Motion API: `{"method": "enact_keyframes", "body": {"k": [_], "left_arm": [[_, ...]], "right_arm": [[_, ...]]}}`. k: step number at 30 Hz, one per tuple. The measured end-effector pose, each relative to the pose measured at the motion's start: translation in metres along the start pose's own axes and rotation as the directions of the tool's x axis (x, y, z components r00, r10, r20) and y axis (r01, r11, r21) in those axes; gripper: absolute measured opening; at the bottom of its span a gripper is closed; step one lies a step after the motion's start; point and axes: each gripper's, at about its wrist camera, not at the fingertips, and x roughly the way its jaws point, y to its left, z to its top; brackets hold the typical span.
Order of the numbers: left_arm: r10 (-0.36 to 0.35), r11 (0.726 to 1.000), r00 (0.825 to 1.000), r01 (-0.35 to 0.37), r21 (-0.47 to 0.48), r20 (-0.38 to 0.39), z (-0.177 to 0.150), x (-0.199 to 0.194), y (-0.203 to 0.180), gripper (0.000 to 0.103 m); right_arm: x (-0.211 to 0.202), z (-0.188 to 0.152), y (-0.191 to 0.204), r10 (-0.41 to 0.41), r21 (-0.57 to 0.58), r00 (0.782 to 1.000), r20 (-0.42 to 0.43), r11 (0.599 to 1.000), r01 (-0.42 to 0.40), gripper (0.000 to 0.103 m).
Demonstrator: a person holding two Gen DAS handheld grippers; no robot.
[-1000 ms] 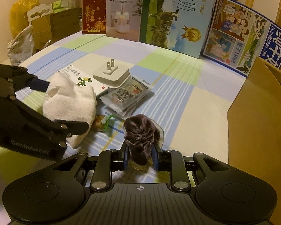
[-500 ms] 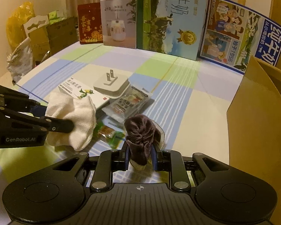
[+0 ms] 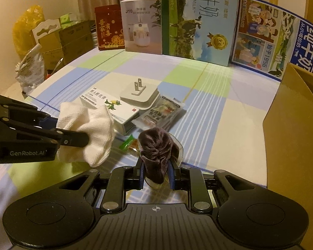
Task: Organize objects
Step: 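Lift the cloth and scrunchie and carry both grippers over the cardboard box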
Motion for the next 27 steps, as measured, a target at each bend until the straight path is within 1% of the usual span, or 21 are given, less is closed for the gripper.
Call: {"method": "enact_keyframes", "body": {"k": [5,8,11,14,17,19,21,24,27], "left_arm": [[0.004,1.0,1.0,-0.004,-0.012,-0.02,-0.004,-0.009,-0.002,0.022],[0.013,1.0,1.0,-0.014,-0.003,-0.018,-0.009,-0.022,-0.007,0.022],[0.009,1.0,1.0,-0.009,0.007,0.004,-0.011,-0.041,-0.015,0.022],[0.005,1.0,1.0,-0.006,0.019,0.027,-0.019,-0.062,-0.026,0.022],[-0.001,1.0,1.0,0.001,0.008,0.03,-0.033,-0.079,-0.038,0.022],[-0.007,1.0,1.0,0.007,0.008,0.022,-0.042,-0.088,-0.049,0.022],[-0.007,1.0,1.0,0.007,0.001,0.018,-0.052,-0.099,-0.058,0.022],[-0.009,0.999,1.0,0.01,-0.033,0.013,-0.065,-0.117,-0.073,0.022],[-0.017,1.0,1.0,0.018,-0.025,0.014,-0.077,-0.137,-0.094,0.022]], "right_arm": [[-0.01,-0.003,0.002,-0.011,0.035,1.0,0.005,0.999,0.011,0.019],[-0.021,-0.008,0.003,-0.018,0.065,1.0,0.009,0.998,0.017,0.019],[-0.042,-0.02,0.008,-0.029,0.109,0.999,0.02,0.994,0.027,0.019],[-0.066,-0.041,0.013,-0.043,0.162,0.999,0.022,0.986,0.039,0.019],[-0.087,-0.064,0.019,-0.062,0.187,0.998,0.001,0.98,0.06,0.019],[-0.101,-0.076,0.023,-0.079,0.184,0.997,-0.015,0.98,0.08,0.019],[-0.115,-0.084,0.027,-0.081,0.194,0.997,-0.018,0.977,0.083,0.019],[-0.143,-0.092,0.03,-0.084,0.217,0.996,-0.006,0.973,0.083,0.019],[-0.171,-0.099,0.035,-0.093,0.233,0.996,0.01,0.969,0.088,0.019]]}}
